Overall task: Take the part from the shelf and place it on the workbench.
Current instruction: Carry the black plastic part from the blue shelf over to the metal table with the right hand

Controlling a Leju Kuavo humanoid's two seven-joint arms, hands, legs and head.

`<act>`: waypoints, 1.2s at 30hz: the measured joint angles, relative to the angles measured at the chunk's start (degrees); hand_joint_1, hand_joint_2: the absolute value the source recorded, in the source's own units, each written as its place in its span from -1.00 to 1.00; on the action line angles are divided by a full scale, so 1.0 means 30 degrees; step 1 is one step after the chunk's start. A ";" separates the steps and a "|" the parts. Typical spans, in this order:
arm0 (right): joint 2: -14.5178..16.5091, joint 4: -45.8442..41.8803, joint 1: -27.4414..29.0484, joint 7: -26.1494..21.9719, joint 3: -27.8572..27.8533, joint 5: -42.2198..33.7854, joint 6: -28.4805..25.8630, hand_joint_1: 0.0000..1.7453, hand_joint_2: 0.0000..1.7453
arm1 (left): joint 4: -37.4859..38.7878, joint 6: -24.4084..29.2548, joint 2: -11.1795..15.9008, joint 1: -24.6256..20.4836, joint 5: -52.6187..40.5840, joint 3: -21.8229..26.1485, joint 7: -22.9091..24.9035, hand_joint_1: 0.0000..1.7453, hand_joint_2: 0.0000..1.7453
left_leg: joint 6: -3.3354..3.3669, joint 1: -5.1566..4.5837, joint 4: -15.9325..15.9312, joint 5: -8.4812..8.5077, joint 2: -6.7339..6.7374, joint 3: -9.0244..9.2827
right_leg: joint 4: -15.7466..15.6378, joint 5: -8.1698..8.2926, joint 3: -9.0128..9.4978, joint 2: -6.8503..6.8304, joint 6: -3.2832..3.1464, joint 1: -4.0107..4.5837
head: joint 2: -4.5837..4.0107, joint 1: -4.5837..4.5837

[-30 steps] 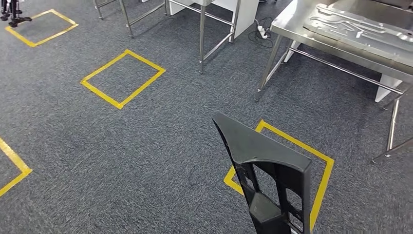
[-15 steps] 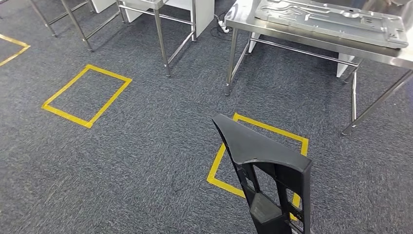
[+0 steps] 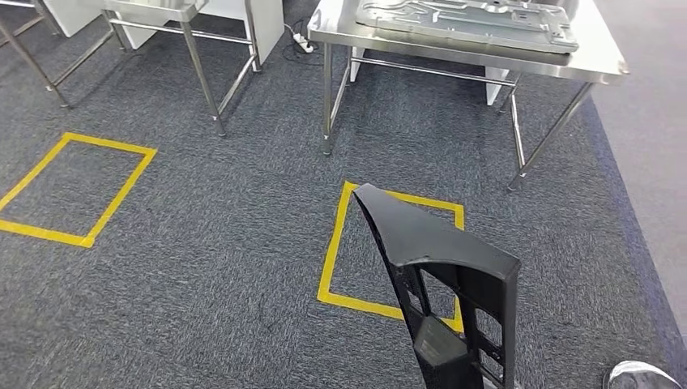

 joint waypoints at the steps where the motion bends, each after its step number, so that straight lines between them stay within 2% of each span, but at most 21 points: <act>1: 0.0002 0.0004 0.0003 0.0020 0.0004 0.0011 0.0020 1.00 1.00 | 0.0000 -0.0002 -0.0002 -0.0025 0.0000 0.0000 0.0000 -1.00 -1.00 | -0.0021 -0.0022 -0.0001 -0.0062 0.0254 0.0070 | -0.1196 0.0651 0.0656 -0.0238 -0.0090 0.0034 | 0.0000 0.0000; 3: 0.0004 0.0000 -0.0013 0.0035 0.0009 0.0026 0.0062 1.00 1.00 | 0.0000 -0.0015 -0.0011 -0.0057 0.0000 0.0000 -0.0002 -1.00 -1.00 | -0.0115 -0.0082 -0.0001 -0.0192 0.0655 0.0271 | -0.3632 0.1513 0.1979 -0.1080 -0.0366 0.0207 | 0.0000 0.0000; 4: 0.0007 -0.0005 -0.0021 0.0038 0.0013 0.0031 0.0082 1.00 1.00 | 0.0000 -0.0018 -0.0016 -0.0069 0.0000 0.0000 -0.0002 -1.00 -1.00 | -0.0197 -0.0093 -0.0006 -0.0248 0.0810 0.0354 | -0.4296 0.1655 0.2332 -0.1379 -0.0491 0.0307 | 0.0000 -0.0003; 5: 0.0011 -0.0011 -0.0021 0.0046 0.0015 0.0035 0.0104 1.00 1.00 | 0.0000 -0.0024 -0.0022 -0.0087 0.0002 0.0000 -0.0002 -1.00 -1.00 | -0.0293 -0.0095 -0.0023 -0.0287 0.0974 0.0444 | -0.4510 0.1638 0.2407 -0.1452 -0.0578 0.0390 | 0.0000 -0.0002; 7: 0.0016 -0.0018 0.0026 0.0082 0.0020 0.0058 0.0135 1.00 1.00 | 0.0000 -0.0024 -0.0040 -0.0134 0.0011 -0.0007 -0.0006 -1.00 -1.00 | -0.0507 -0.0068 -0.0086 -0.0359 0.1257 0.0596 | -0.4647 0.1757 0.2393 -0.0993 -0.0723 0.0364 | 0.0000 -0.0004; 9: 0.0016 -0.0018 0.0059 0.0133 0.0029 0.0080 0.0131 1.00 1.00 | 0.0000 -0.0025 -0.0049 -0.0138 0.0066 -0.0016 -0.0026 -1.00 -1.00 | -0.0728 -0.0024 0.0366 -0.0762 0.0519 0.0531 | -0.4938 0.1955 0.2489 -0.0525 -0.0884 0.0211 | 0.0000 -0.0004; 11: -0.0004 -0.0018 0.0024 0.0169 0.0040 0.0111 0.0104 1.00 1.00 | 0.0002 -0.0027 -0.0044 -0.0090 0.0128 -0.0013 -0.0042 -1.00 -1.00 | -0.0906 0.0064 0.2251 -0.1810 -0.0730 -0.0270 | -0.5080 0.2054 0.2547 -0.0125 -0.1006 0.0137 | 0.0000 -0.0005; 13: -0.0029 -0.0018 0.0004 0.0188 0.0058 0.0215 0.0016 1.00 1.00 | 0.0005 -0.0036 -0.0042 -0.0036 0.0162 0.0004 -0.0044 -1.00 -1.00 | -0.1043 0.0126 0.4570 -0.2665 -0.1160 -0.1439 | -0.5043 0.2034 0.2535 0.0271 -0.1076 0.0136 | 0.0000 -0.0007; 14: -0.0033 -0.0018 0.0015 0.0189 0.0067 0.0281 -0.0051 1.00 1.00 | 0.0007 -0.0049 -0.0036 -0.0020 0.0180 0.0011 -0.0047 -1.00 -1.00 | -0.1106 0.0147 0.5027 -0.2581 -0.1193 -0.1751 | -0.5000 0.2002 0.2547 0.0448 -0.1075 0.0130 | 0.0000 -0.0007; 15: -0.0031 -0.0018 0.0021 0.0187 0.0077 0.0328 -0.0113 1.00 1.00 | 0.0007 -0.0071 -0.0027 -0.0021 0.0197 0.0014 -0.0056 -1.00 -1.00 | -0.1156 0.0172 0.4763 -0.2105 -0.1194 -0.1744 | -0.4932 0.1954 0.2562 0.0613 -0.1041 0.0115 | 0.0000 -0.0007; 17: -0.0031 -0.0018 0.0032 0.0180 0.0086 0.0366 -0.0186 1.00 1.00 | 0.0007 -0.0137 -0.0009 -0.0037 0.0230 0.0013 -0.0089 -1.00 -1.00 | -0.1202 0.0249 0.2672 -0.0674 -0.1204 -0.0976 | -0.4710 0.1785 0.2589 0.0835 -0.0891 0.0072 | 0.0000 -0.0007; 19: -0.0034 -0.0018 0.0043 0.0169 0.0089 0.0366 -0.0200 1.00 1.00 | 0.0011 -0.0222 -0.0005 -0.0074 0.0286 0.0009 -0.0136 -1.00 -1.00 | -0.1024 0.0242 0.0896 -0.0070 -0.1255 -0.0310 | -0.4414 0.1589 0.2489 0.0948 -0.0652 0.0127 | 0.0000 -0.0004; 22: 0.0006 -0.0018 0.0073 0.0140 0.0100 0.0368 -0.0202 1.00 1.00 | 0.0016 -0.0275 -0.0007 -0.0092 0.0353 0.0007 -0.0187 -1.00 -1.00 | -0.0488 0.0130 0.0492 -0.0171 -0.1289 -0.0232 | -0.4355 0.1508 0.2355 0.0990 -0.0308 0.0132 | 0.0000 -0.0004; 24: 0.0042 -0.0018 0.0084 0.0124 0.0109 0.0379 -0.0209 1.00 1.00 | 0.0020 -0.0279 -0.0005 -0.0079 0.0368 0.0007 -0.0200 -1.00 -1.00 | -0.0213 0.0172 0.0356 -0.0139 -0.1218 -0.0158 | -0.3884 0.1225 0.2170 0.0720 -0.0132 0.0079 | 0.0000 -0.0004; 27: 0.0046 -0.0018 0.0089 0.0109 0.0115 0.0428 -0.0220 1.00 1.00 | 0.0022 -0.0306 0.0000 -0.0029 0.0388 0.0007 -0.0200 -1.00 -1.00 | 0.0032 0.0198 0.0274 -0.0213 -0.1063 -0.0076 | -0.0776 -0.0170 0.0485 0.0199 0.0002 0.0036 | 0.0000 0.0000; 29: 0.0046 -0.0016 0.0103 0.0109 0.0118 0.0454 -0.0222 1.00 1.00 | 0.0022 -0.0319 0.0000 0.0013 0.0390 0.0009 -0.0197 -1.00 -1.00 | 0.0054 0.0175 0.0276 -0.0364 -0.0975 0.0030 | 0.0886 -0.0459 -0.0601 0.0137 0.0044 0.0018 | 0.0000 0.0000; 30: 0.0046 -0.0016 0.0107 0.0109 0.0118 0.0457 -0.0222 1.00 1.00 | 0.0022 -0.0319 0.0000 0.0022 0.0390 0.0009 -0.0197 -1.00 -1.00 | 0.0040 0.0171 0.0276 -0.0467 -0.0948 0.0154 | 0.0789 -0.0068 -0.0687 0.0118 0.0031 0.0011 | 0.0000 0.0000; 31: 0.0046 -0.0016 0.0111 0.0109 0.0118 0.0457 -0.0222 1.00 1.00 | 0.0022 -0.0319 0.0000 0.0023 0.0390 0.0009 -0.0197 -1.00 -1.00 | 0.0008 0.0171 0.0276 -0.0589 -0.0931 0.0332 | -0.0028 0.0644 -0.0396 0.0102 -0.0017 0.0007 | 0.0000 0.0000; 33: 0.0046 -0.0016 0.0115 0.0113 0.0120 0.0464 -0.0235 1.00 1.00 | 0.0022 -0.0330 -0.0005 0.0011 0.0386 0.0007 -0.0197 -1.00 -1.00 | -0.0111 0.0138 0.0270 -0.0860 -0.0906 0.0681 | -0.2458 0.1936 0.0647 0.0051 -0.0192 0.0066 | 0.0000 0.0002; 34: 0.0046 -0.0016 0.0120 0.0117 0.0122 0.0470 -0.0251 1.00 1.00 | 0.0022 -0.0337 -0.0007 -0.0003 0.0386 0.0007 -0.0197 -1.00 -1.00 | -0.0201 0.0111 0.0253 -0.0981 -0.0903 0.0805 | -0.3327 0.2201 0.1047 0.0035 -0.0283 0.0124 | 0.0000 0.0000; 36: 0.0046 -0.0016 0.0143 0.0122 0.0126 0.0481 -0.0293 1.00 1.00 | 0.0022 -0.0348 -0.0009 -0.0025 0.0386 0.0007 -0.0197 -1.00 -1.00 | -0.0410 0.0077 0.0125 -0.1154 -0.0887 0.0980 | -0.3837 0.2011 0.1303 0.0050 -0.0451 0.0261 | 0.0000 0.0000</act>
